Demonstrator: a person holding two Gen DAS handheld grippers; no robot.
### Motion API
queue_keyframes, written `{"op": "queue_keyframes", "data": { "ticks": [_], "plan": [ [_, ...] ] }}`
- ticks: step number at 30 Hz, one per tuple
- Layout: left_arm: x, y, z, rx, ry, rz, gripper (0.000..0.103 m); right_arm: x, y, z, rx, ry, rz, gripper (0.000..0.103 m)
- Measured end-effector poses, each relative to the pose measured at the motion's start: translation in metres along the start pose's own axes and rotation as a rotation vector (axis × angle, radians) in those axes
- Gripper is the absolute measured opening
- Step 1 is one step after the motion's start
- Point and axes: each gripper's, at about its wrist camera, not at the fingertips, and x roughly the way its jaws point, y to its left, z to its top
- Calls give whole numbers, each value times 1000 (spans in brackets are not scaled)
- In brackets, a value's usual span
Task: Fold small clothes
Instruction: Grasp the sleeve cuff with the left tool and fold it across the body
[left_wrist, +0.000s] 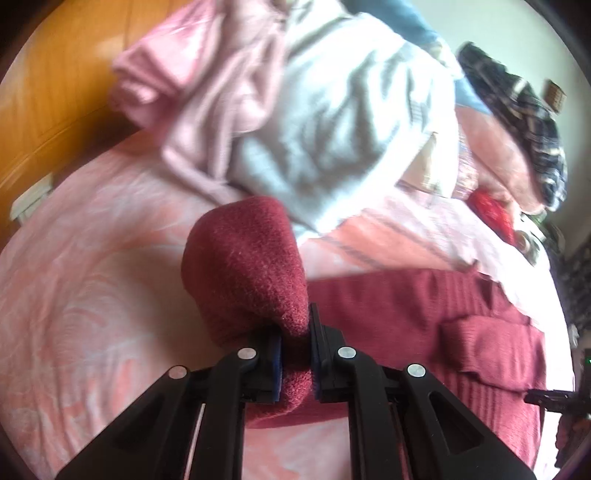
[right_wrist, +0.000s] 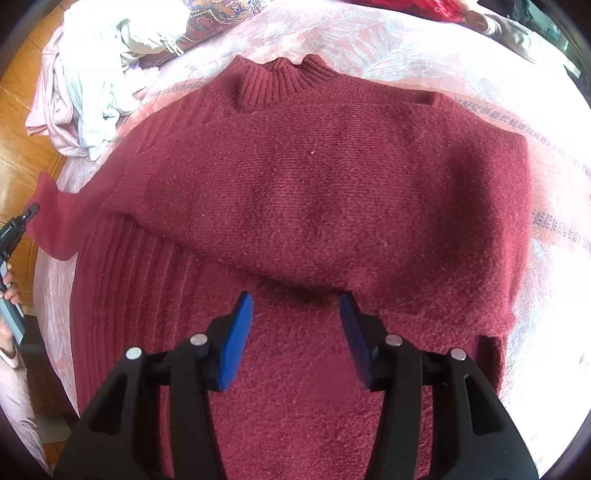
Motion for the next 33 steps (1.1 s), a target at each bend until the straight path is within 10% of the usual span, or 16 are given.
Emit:
{"op": "queue_keyframes", "data": {
  "ticks": [15, 28, 33],
  "plan": [
    [32, -215, -54, 278, 112, -250, 12, -18, -43, -3, 42, -46, 14, 49],
    [84, -241, -112, 277, 291, -266, 18, -13, -53, -6, 43, -30, -6, 52],
    [47, -239, -102, 305, 295, -326, 78, -12, -44, -2, 35, -32, -23, 55]
  ]
}}
